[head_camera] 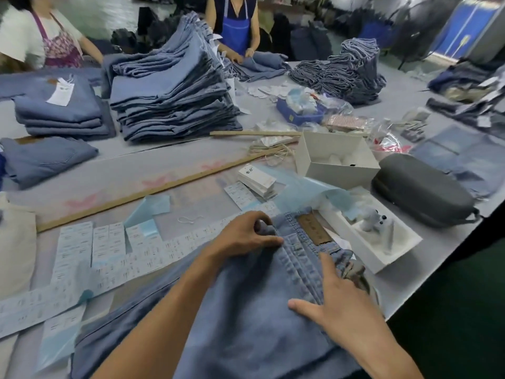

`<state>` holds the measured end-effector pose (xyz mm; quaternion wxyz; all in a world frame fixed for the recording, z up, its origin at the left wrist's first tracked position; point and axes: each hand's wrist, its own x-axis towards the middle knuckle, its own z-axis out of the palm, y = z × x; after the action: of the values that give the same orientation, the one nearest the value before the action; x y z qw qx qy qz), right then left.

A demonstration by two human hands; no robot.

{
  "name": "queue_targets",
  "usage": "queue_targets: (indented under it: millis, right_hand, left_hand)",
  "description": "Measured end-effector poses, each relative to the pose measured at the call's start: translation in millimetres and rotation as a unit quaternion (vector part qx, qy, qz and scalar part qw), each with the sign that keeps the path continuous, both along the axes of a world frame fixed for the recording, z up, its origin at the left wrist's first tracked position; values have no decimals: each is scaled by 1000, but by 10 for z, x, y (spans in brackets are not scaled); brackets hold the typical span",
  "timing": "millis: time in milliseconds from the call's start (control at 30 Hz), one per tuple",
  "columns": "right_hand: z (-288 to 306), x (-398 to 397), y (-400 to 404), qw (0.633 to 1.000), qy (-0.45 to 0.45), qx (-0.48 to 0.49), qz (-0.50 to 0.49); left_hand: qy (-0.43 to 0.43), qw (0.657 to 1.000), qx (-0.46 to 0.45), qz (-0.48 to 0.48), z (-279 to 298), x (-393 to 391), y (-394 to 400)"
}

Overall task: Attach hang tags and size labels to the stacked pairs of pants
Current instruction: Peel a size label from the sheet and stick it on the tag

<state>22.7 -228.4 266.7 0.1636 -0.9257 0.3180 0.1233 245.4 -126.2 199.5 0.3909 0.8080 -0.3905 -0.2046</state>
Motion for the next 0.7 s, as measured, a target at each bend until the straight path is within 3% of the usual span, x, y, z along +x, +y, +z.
queue_targets:
  millis: [133,333,433,533,600,700]
  right_hand:
    - [18,-152,140,994,-74,-29,70]
    - [215,-140,156,944,-290,-67,143]
    - [388,7,44,914,-367,-78,154]
    - [506,136,-151,913,-369,-40,166]
    - [449,250,-342,939,-309,-8,153]
    - [13,401,-717,984,-156,21,83]
  left_hand:
    - [2,995,-42,-88,28,21,34]
    - [79,991,16,-104,195,112,265]
    - [212,969,-54,-115,421,168,495]
    - [274,936,-217,-42,551,266,535]
    - [186,945,-264,43,481,271,391]
    - [-76,983,-101,132,-30,51,74]
